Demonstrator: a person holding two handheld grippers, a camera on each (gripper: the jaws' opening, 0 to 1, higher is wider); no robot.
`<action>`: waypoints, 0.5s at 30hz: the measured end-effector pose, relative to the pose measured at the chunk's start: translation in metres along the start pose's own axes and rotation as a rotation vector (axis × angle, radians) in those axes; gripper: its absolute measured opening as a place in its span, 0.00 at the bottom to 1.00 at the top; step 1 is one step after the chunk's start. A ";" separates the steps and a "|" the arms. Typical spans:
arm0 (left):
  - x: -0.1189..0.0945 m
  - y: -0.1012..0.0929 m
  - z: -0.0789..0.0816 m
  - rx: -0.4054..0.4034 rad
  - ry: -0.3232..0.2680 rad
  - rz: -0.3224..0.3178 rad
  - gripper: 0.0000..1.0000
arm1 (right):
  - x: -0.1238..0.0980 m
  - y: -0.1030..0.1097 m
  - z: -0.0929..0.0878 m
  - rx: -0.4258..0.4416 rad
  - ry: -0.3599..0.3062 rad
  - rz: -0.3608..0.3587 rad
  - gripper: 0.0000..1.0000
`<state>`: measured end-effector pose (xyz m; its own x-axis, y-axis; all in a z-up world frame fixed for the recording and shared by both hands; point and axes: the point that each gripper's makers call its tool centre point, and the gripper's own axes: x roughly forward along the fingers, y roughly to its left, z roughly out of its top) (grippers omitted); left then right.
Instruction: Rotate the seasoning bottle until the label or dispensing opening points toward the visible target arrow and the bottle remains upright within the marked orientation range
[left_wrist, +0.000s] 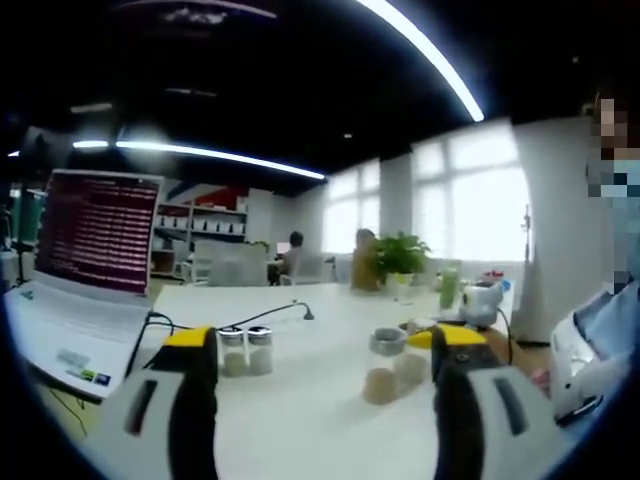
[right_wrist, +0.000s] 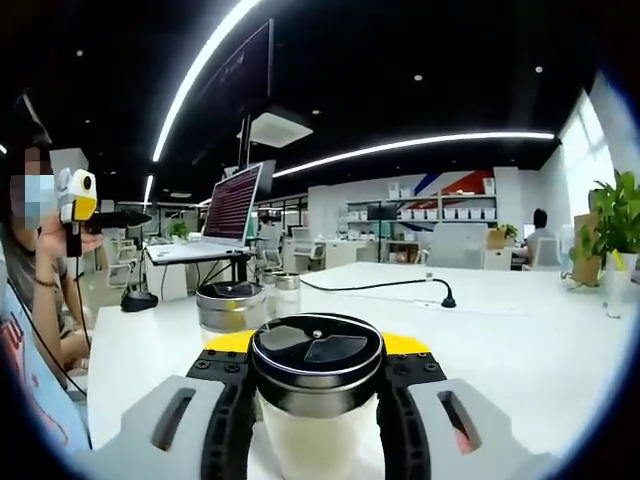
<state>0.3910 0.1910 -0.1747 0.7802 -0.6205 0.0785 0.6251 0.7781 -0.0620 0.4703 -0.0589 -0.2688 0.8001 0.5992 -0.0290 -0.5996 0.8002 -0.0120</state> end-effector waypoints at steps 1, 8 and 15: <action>0.000 0.000 0.000 0.000 0.001 0.001 0.94 | 0.000 0.000 0.000 0.002 -0.001 -0.006 0.45; -0.001 0.001 0.000 0.000 0.000 0.000 0.93 | 0.000 -0.002 0.000 0.005 -0.008 -0.060 0.45; -0.001 0.002 0.001 -0.001 0.000 0.006 0.93 | -0.001 -0.004 0.000 0.008 -0.017 -0.099 0.45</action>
<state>0.3915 0.1938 -0.1740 0.7839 -0.6159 0.0780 0.6205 0.7816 -0.0636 0.4717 -0.0623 -0.2683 0.8558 0.5173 -0.0109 -0.5174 0.8558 -0.0059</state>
